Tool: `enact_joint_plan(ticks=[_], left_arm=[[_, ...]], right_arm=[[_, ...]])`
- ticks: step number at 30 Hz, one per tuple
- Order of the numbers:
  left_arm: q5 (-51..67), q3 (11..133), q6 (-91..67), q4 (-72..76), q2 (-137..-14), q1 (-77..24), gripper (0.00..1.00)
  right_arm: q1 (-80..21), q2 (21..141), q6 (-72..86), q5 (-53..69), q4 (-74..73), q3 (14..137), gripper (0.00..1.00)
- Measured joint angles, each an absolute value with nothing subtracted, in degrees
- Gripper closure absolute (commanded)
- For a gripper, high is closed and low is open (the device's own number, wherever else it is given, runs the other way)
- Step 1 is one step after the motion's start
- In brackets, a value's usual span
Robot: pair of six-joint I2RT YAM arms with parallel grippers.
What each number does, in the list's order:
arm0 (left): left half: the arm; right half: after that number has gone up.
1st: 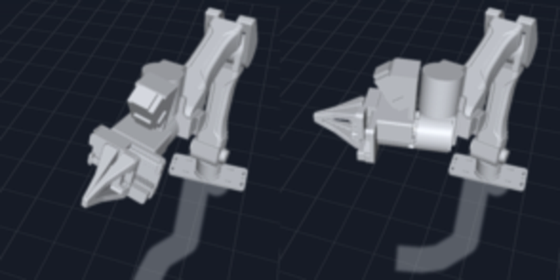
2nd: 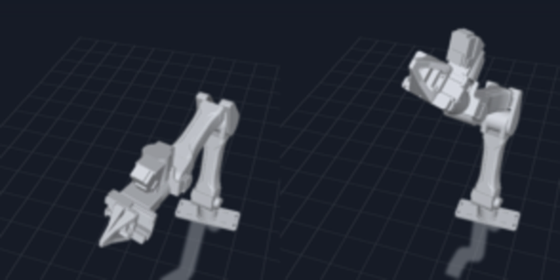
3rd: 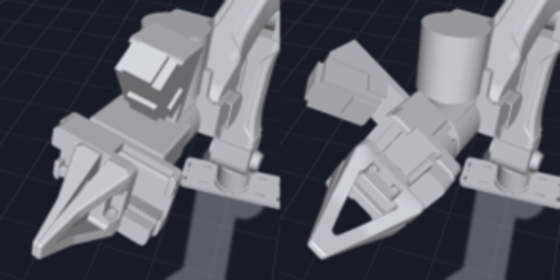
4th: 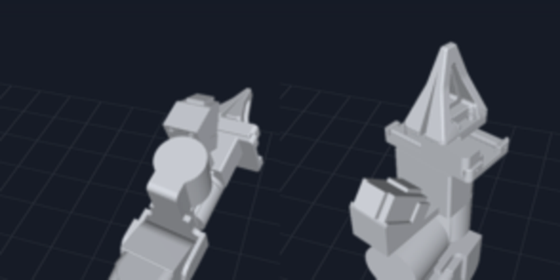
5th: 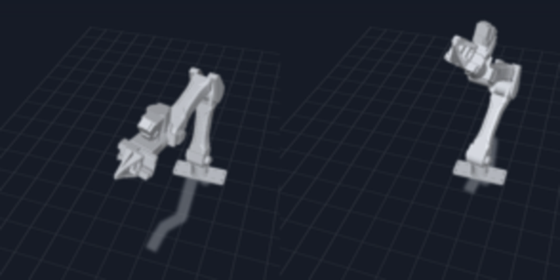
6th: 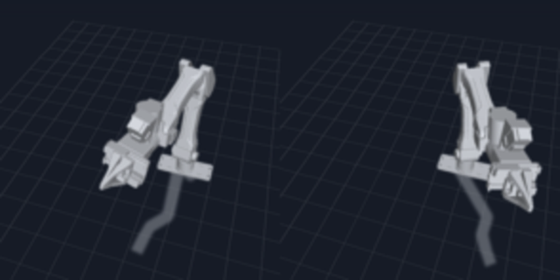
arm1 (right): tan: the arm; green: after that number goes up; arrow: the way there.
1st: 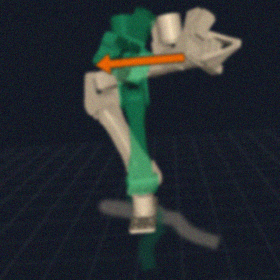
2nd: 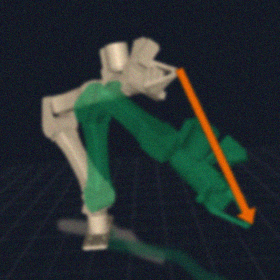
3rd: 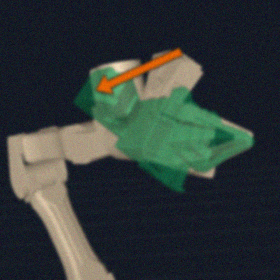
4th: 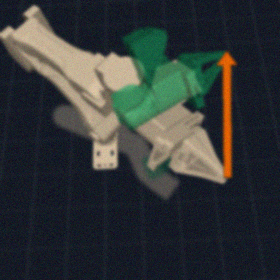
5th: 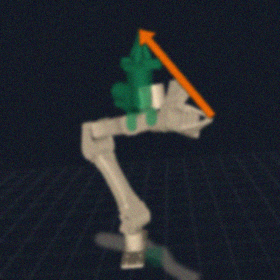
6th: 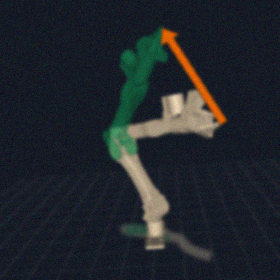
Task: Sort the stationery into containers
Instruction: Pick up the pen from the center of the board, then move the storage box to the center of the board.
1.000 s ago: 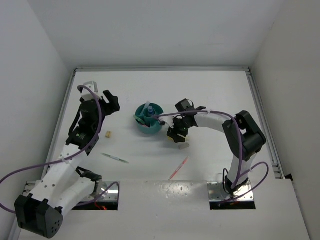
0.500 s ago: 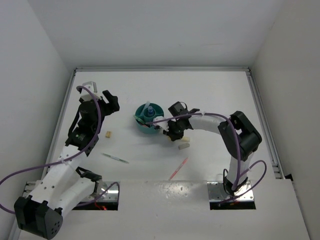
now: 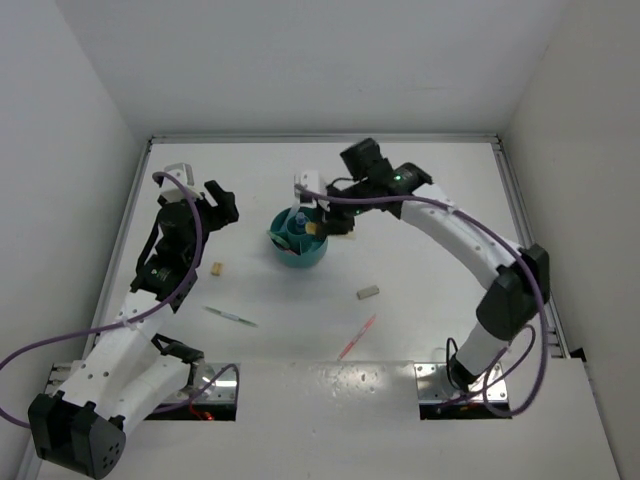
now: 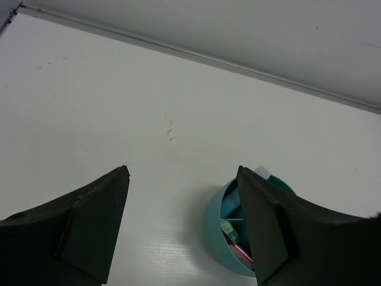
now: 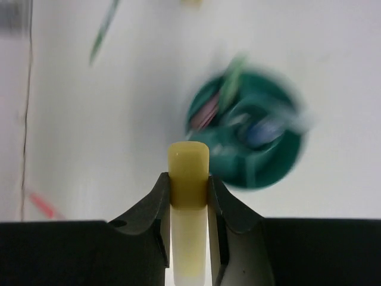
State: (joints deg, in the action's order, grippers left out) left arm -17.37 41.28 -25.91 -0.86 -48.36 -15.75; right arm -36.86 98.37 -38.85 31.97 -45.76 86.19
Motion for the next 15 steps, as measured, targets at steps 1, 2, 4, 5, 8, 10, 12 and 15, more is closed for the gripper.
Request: enact_joint_plan(ticks=[1,2,4,5,8,10,12,15], left_arm=[[-17.5,41.3,-25.9,-0.8,-48.4,-15.7,0.21],[-17.6,41.3,-25.9,-0.8,-48.4,-15.7,0.21],[-18.0,41.3,-25.7,-0.8,-48.3,-15.7,0.21],[-18.2,41.3,-25.6,-0.8,-48.3,-15.7,0.21],[-18.7,40.9,-25.3,-0.5,-48.0,-15.7,0.21],[-18.9,40.7,-24.9,-0.4,-47.9,-15.7,0.21],[-19.1,40.6,-24.5,-0.4,-47.9,-15.7,0.21],[-19.5,40.6,-23.9,-0.4,-47.9,-15.7,0.21]], right_arm=[[-36.9,96.7,-36.9,33.7,-43.5,88.8,1.00],[-36.9,95.1,-32.7,35.0,-39.9,90.2,1.00],[-36.9,91.9,-23.8,36.5,-28.8,89.2,1.00],[-36.9,91.3,-19.3,36.9,-24.0,88.5,1.00],[-37.0,97.0,-4.8,37.6,-13.1,93.3,1.00],[-37.2,103.3,2.1,36.4,-6.9,97.8,1.00],[-37.3,110.6,7.3,34.5,-3.7,103.0,1.00],[-37.3,118.5,12.0,32.0,-1.0,106.2,1.00]])
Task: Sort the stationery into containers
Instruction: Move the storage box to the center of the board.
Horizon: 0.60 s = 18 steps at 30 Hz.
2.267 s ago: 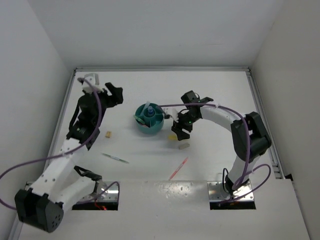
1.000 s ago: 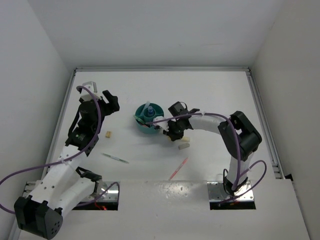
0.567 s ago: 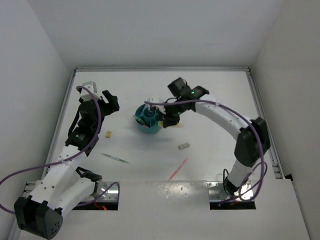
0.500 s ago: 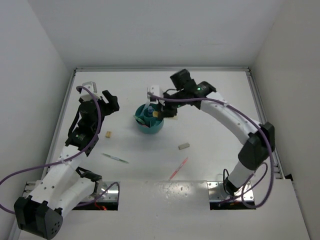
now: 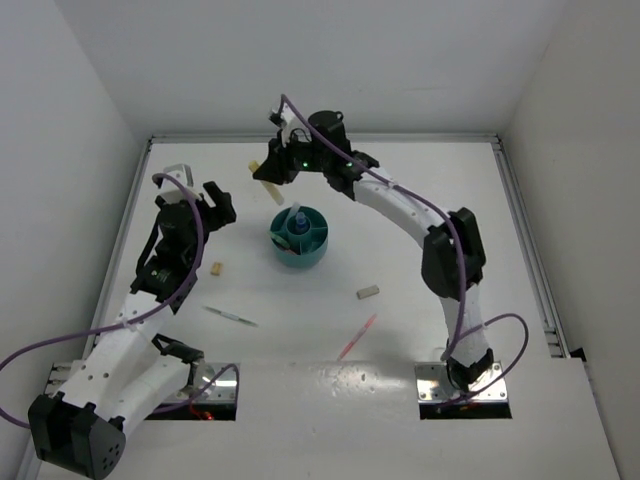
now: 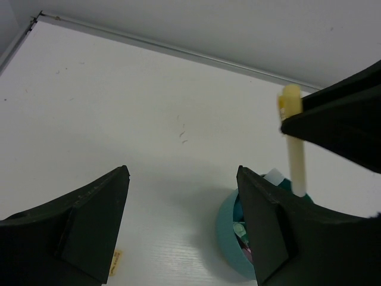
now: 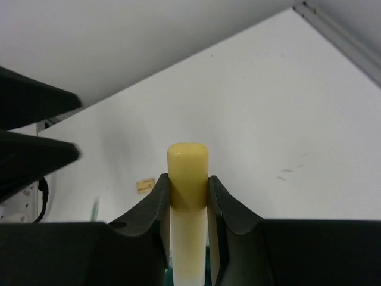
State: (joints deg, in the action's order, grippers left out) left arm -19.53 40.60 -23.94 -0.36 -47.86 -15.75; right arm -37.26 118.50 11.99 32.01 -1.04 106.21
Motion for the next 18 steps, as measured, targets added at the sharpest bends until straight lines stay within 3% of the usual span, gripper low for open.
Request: enact_joint_plan(ticks=[9,18], left_arm=[[-20.8,40.6,-22.5,0.0,-47.9,-15.7,0.21],[-21.1,40.6,-21.6,0.1,-47.9,-15.7,0.21]], right_arm=[[-36.3,130.1,19.2,34.4,5.9,110.0,1.00],[-34.4,133.0,24.1,43.5,17.7,108.3,1.00]])
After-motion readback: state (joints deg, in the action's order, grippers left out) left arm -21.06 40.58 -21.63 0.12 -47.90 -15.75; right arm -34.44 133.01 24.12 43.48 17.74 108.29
